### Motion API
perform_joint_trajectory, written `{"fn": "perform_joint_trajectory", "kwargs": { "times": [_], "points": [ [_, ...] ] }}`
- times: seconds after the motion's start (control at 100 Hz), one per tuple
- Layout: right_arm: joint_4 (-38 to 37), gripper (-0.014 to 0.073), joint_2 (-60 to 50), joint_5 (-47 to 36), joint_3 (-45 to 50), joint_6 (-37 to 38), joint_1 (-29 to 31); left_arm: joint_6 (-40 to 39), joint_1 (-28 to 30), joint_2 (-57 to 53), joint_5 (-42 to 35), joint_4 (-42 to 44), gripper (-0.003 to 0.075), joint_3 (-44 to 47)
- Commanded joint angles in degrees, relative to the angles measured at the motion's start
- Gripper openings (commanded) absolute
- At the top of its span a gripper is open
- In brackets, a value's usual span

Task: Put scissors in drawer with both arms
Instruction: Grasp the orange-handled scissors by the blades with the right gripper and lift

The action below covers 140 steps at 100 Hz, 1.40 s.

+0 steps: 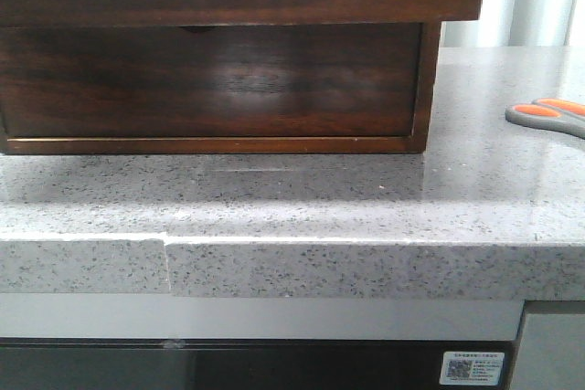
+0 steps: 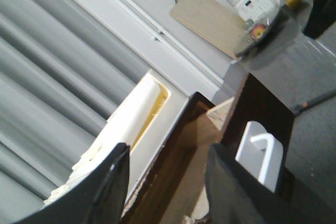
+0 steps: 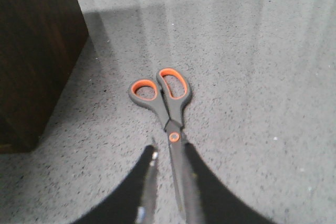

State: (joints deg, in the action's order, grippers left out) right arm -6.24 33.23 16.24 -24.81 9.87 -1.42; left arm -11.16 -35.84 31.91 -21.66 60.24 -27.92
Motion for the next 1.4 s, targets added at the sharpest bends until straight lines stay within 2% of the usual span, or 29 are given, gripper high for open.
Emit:
{"fn": "perform_joint_trajectory", "kwargs": {
  "times": [0.0,0.07,0.14,0.26,0.4,0.56,0.75,0.95,1.39],
  "points": [
    [-2.3,0.0288,6.0,-2.8,-5.9,-0.4,0.1,-3.0,-0.6,-2.5,-1.0,-3.4,0.0316,-1.6],
    [-2.7,0.0388,11.1,0.2,-10.3,-0.4,0.1,-4.0,-0.6,-4.1,-1.0,-3.4,0.0316,-1.6],
    [-2.7,0.0432,16.6,5.6,-15.7,-0.4,0.1,-4.0,-0.6,-5.1,-0.9,-3.4,0.0316,-1.6],
    [-2.7,0.0433,26.6,16.0,-25.4,-0.4,0.1,-4.0,-0.6,-5.3,-0.3,-3.4,0.0316,-1.6],
    [-2.7,0.043,34.8,20.9,-32.3,-0.4,0.1,-4.0,-0.6,-5.3,0.5,-3.4,0.0316,-1.6],
    [-2.7,0.043,41.2,22.5,-36.4,-1.4,0.0,-4.0,-0.6,-5.3,0.5,-3.4,0.0316,-1.6],
    [-2.2,0.043,49.0,30.0,-42.9,-3.8,0.0,-4.0,-0.6,-5.3,0.5,-3.4,0.0316,-1.6],
    [4.6,0.043,54.8,33.7,-47.6,-11.0,0.0,-4.0,-0.6,-5.3,1.6,-3.4,0.0316,-1.6],
    [5.1,0.043,60.5,36.0,-48.6,-13.5,-1.5,-4.0,-0.6,-5.3,1.9,-3.4,0.0316,-1.6]
  ]
}}
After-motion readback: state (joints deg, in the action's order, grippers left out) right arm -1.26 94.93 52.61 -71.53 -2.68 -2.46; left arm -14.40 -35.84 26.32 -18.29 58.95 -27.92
